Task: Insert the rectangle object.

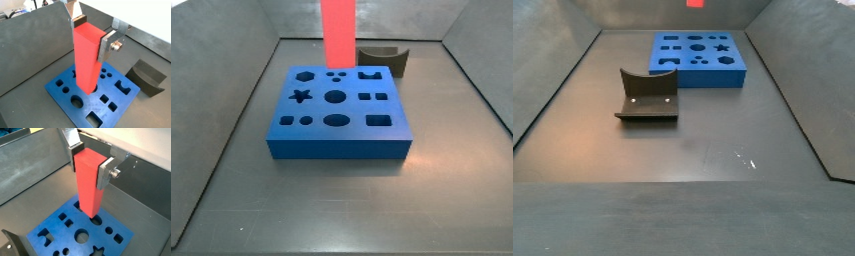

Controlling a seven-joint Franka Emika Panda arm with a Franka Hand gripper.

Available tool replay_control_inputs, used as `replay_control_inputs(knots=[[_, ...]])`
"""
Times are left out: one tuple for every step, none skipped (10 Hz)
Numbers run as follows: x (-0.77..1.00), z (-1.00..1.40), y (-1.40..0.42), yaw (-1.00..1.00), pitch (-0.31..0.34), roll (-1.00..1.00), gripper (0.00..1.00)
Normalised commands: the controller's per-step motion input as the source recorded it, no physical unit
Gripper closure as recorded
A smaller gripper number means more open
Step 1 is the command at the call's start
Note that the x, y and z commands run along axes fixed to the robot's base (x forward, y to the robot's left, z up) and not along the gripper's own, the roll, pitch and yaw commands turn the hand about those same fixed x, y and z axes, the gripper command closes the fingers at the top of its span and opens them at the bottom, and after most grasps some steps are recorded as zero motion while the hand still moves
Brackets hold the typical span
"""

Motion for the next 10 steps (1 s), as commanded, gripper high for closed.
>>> replay_control_inputs(knots=[[0.00, 0.00, 0.00, 0.00, 0.000, -0.01, 1.00], [0.25, 0.00, 0.00, -0.10, 0.016, 0.00, 1.00], [0.65, -0.05, -0.13, -0.25, -0.049, -0.02, 1.00], [0.93, -0.27, -0.20, -0.18, -0.033, 0.00, 1.00], [1.00, -0.39, -0.17, 0.00, -0.006, 0.01, 1.00], [1.00, -0.44, -0.10, 0.00, 0.000, 0.03, 1.00], [1.00, -0.56, -0.05, 0.00, 0.040, 0.09, 1.00], [1.00, -0.53, -0.10, 0.00, 0.153, 0.27, 1.00], [0.99, -0.37, -0.09, 0.00, 0.214, 0.28, 1.00], [1.00, -0.11, -0.22, 0.00, 0.126, 0.17, 1.00]])
